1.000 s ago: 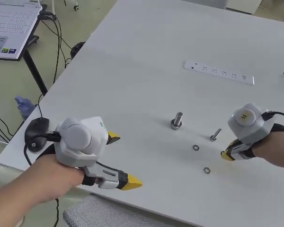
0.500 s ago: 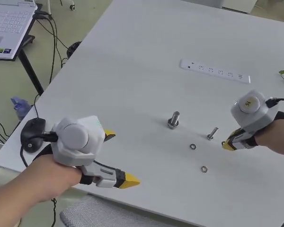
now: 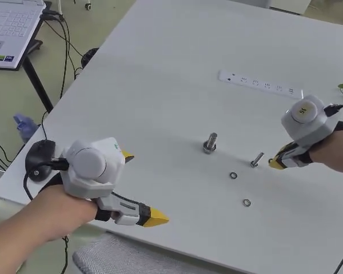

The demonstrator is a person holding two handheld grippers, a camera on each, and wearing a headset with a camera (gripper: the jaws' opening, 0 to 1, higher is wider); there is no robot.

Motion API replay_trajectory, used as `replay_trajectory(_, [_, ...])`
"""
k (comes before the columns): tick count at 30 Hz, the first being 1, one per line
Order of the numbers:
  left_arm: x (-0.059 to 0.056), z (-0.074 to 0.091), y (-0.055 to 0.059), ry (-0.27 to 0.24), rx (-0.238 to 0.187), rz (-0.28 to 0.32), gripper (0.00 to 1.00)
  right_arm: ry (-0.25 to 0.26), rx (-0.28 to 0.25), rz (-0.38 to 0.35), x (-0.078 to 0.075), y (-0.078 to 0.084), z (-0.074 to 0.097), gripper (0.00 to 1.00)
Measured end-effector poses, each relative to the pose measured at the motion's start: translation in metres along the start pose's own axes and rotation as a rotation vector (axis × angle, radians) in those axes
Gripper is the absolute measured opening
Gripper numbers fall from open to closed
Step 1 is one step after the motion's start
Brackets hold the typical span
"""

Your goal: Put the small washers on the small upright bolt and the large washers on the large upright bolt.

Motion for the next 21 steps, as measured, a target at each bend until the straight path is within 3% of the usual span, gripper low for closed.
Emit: replay_trajectory(21, [-0.001,-0.003,0.005,0.001,0.017,0.003,0.98,-0.002,-0.015,0.016,-0.016,-0.016,-0.010,0.13])
Point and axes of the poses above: the centre of the closed fingertips' face, and the gripper's own axes: z roughly backward along the fingers, x roughly to its left, y roughly out of its underside, the point moved 8 cm from there along z, roughly backward along the fingers, and after that the axes turned 14 degrees about -y, right-handed, at the moved point
